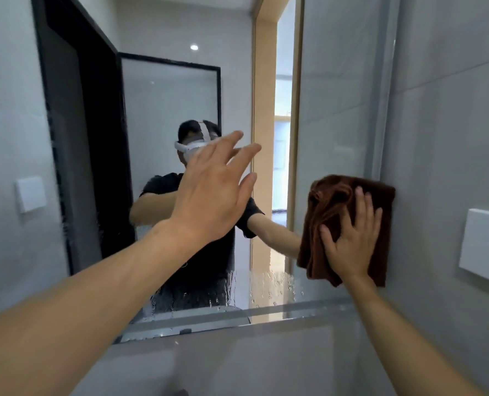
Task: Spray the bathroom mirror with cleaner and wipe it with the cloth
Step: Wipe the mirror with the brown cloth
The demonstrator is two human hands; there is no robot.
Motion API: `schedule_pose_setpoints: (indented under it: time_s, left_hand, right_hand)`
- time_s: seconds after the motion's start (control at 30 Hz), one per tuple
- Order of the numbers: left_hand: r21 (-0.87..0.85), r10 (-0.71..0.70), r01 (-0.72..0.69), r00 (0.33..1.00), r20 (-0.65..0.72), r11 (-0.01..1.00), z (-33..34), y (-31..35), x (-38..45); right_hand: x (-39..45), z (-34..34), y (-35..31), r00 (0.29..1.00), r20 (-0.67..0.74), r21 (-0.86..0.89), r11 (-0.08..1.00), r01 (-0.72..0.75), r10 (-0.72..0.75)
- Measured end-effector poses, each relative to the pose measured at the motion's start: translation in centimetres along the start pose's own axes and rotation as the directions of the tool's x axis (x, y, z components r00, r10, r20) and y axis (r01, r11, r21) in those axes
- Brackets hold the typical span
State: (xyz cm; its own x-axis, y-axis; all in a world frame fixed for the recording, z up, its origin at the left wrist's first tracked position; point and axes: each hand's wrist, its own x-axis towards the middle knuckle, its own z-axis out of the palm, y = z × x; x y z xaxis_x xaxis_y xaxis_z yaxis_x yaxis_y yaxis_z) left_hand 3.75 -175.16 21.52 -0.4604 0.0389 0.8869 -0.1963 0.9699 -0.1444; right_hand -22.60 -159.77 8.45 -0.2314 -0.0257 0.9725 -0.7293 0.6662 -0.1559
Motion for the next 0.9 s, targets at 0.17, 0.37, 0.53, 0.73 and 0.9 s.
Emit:
schedule_pose_setpoints:
  time_s: [0.17,0.37,0.53,0.73,0.9]
  left_hand:
    - [-0.054,0.042,-0.041,0.999,0.02,0.998,1.9,1.0,-1.7]
    - [-0.132,0.147,-0.14,0.988,0.049,0.981,5.8,2.9,-4.7]
    - [-0.071,0.305,-0.301,0.95,0.068,0.951,9.4,3.6,-7.1]
    - [-0.072,0.274,-0.271,0.961,0.034,0.96,10.6,3.2,-9.4]
    - [-0.068,0.22,-0.217,0.975,0.035,0.974,9.4,0.0,-11.5]
  right_hand:
    - [-5.1,1.1,-0.1,0.994,-0.008,0.009,0.994,-0.108,0.108]
    - [-9.4,2.6,-0.1,0.984,-0.038,0.035,0.985,-0.171,0.172]
    - [-13.1,3.4,-1.0,0.972,-0.062,0.061,0.973,-0.225,0.228]
    - [-14.0,3.6,-5.2,0.959,-0.071,0.076,0.96,-0.27,0.275]
    - [-15.4,3.7,-14.4,0.973,-0.011,0.102,0.969,-0.226,0.229]
